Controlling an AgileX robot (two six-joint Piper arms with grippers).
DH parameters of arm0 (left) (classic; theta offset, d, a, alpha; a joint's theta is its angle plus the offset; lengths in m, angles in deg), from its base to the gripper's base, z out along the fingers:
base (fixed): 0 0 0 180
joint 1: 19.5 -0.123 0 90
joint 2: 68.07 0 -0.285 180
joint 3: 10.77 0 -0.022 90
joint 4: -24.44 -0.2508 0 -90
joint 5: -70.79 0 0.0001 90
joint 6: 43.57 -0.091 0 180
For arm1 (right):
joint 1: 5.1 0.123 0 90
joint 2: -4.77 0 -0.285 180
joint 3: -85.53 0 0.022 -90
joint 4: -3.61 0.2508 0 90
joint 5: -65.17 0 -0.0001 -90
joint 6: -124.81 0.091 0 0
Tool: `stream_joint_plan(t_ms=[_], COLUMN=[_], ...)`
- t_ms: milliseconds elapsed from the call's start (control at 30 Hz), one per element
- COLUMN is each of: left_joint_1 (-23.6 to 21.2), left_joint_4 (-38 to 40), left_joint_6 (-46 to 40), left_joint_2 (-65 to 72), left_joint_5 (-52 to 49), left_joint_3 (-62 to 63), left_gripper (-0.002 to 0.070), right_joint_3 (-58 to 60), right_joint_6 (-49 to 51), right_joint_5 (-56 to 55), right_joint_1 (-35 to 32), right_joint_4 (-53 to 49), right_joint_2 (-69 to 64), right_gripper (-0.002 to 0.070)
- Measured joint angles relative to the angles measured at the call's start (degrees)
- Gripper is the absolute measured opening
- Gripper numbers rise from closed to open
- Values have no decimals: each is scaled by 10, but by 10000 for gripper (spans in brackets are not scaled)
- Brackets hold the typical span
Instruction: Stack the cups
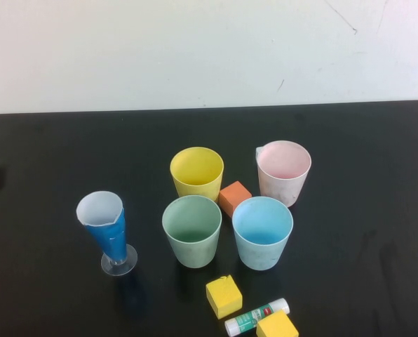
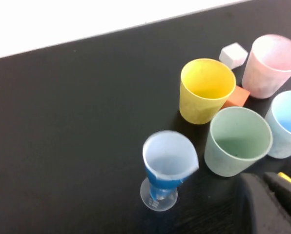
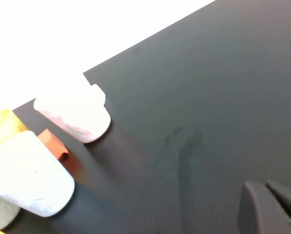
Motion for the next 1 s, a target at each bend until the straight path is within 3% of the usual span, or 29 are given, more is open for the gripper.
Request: stream_joint_plan(t_ms=[167, 400, 567, 667, 833, 1000], left_joint_1=[59, 161, 213, 226, 232, 232], left_joint_4=[-34, -126, -145, -151, -152, -156], left_joint_6=[-6, 56, 67, 70, 94, 100], left_joint_2=[123, 288, 387, 444, 528, 592], left_joint_5=[-29, -100, -138, -152, -158, -159], left_joint_3=[85, 181, 250, 291, 341, 358], left_gripper=[-3, -3, 13, 106, 368, 463], right_joint_3=[0, 0, 0, 0, 0, 0], right_joint_6=[0, -4, -7, -7, -8, -14], right_joint_5=[3, 3, 3, 3, 3, 3], right_joint_1=[0, 0, 0, 0, 0, 0], right_joint_4=[0, 0, 0, 0, 0, 0], right_joint_2=[0, 0, 0, 0, 0, 0], right_gripper=[-3, -3, -3, -3, -3, -3])
